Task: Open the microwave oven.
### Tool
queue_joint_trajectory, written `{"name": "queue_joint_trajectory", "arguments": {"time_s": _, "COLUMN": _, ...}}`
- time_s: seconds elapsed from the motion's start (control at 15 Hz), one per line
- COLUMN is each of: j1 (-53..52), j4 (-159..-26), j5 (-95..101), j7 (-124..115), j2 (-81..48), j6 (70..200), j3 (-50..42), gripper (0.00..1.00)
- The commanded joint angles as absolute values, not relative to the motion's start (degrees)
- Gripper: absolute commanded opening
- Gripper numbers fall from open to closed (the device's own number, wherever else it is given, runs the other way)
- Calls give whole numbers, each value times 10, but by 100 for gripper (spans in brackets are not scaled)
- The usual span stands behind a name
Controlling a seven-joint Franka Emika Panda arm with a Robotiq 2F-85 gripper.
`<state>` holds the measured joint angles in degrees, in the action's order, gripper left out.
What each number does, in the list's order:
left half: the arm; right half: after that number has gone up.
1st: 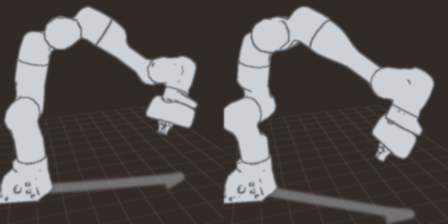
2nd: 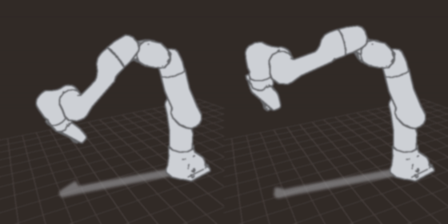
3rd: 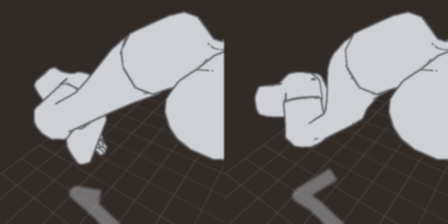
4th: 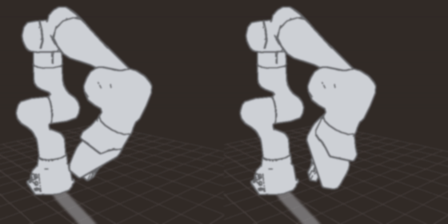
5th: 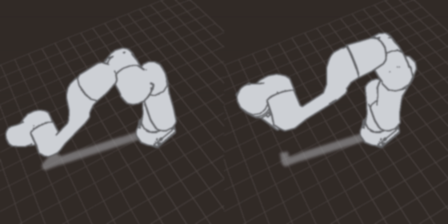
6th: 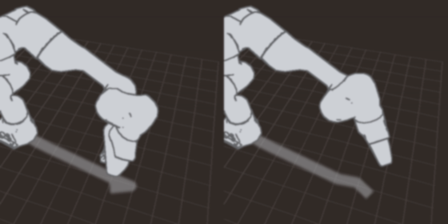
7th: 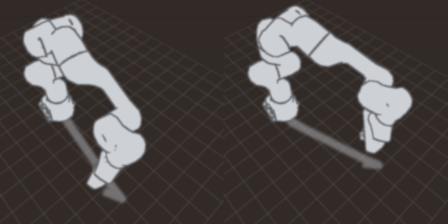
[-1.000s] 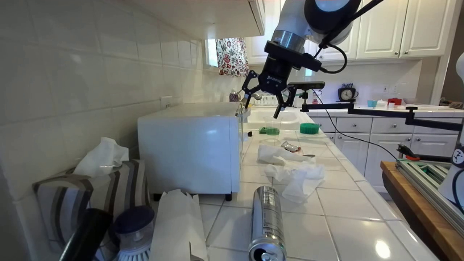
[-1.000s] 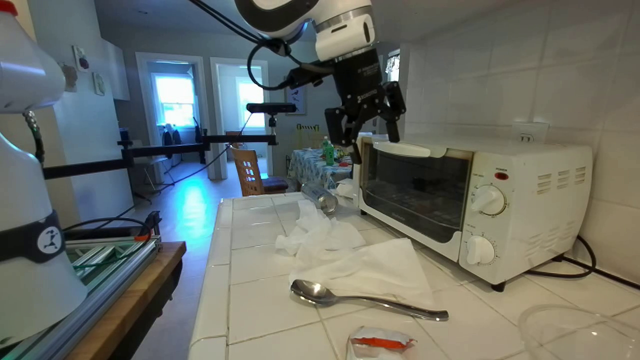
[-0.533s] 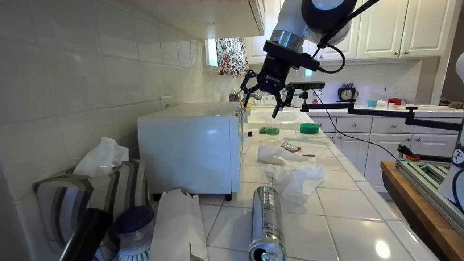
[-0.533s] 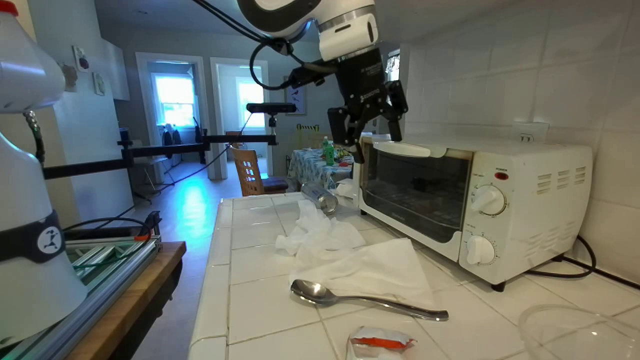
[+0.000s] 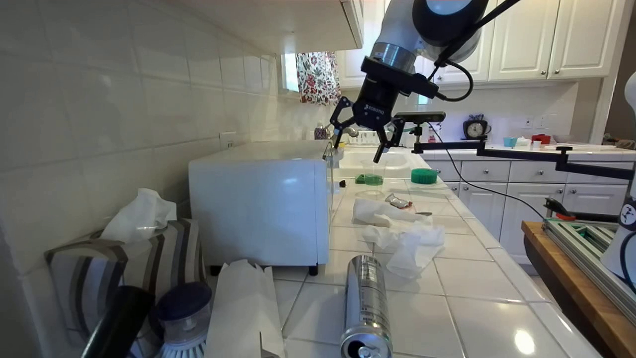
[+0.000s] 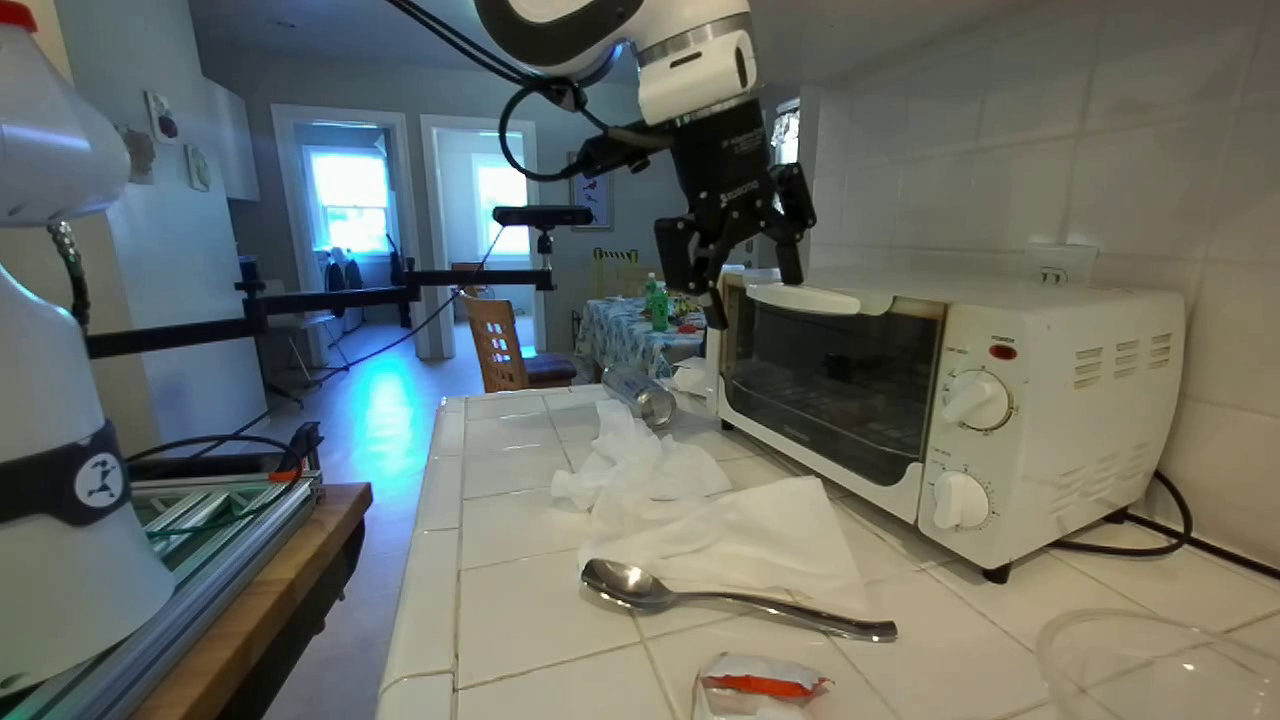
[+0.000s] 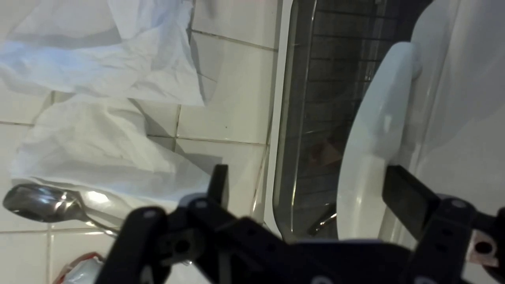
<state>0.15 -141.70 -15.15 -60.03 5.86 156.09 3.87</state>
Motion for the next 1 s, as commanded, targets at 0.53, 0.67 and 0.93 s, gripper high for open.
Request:
{"name": "queue_joint_trajectory", "arguments": {"time_s": 0.53, "j1": 1, "j4": -1428, "j5": -142, "j7": -609, "j2": 75, "j6": 1481, "j3": 32, "gripper": 100}}
{"name": "queue_joint_trajectory", "arguments": {"time_s": 0.67, "j1": 1, "j4": -1437, "j5": -145, "j7": -608, "j2": 80, "j6": 1474, "j3": 32, "gripper": 100}}
{"name": "queue_joint_trajectory", "arguments": {"time_s": 0.93, "j1": 2, "j4": -1456, "j5": -151, "j7": -602, "j2": 89, "j6": 1465, "j3": 30, "gripper": 100}}
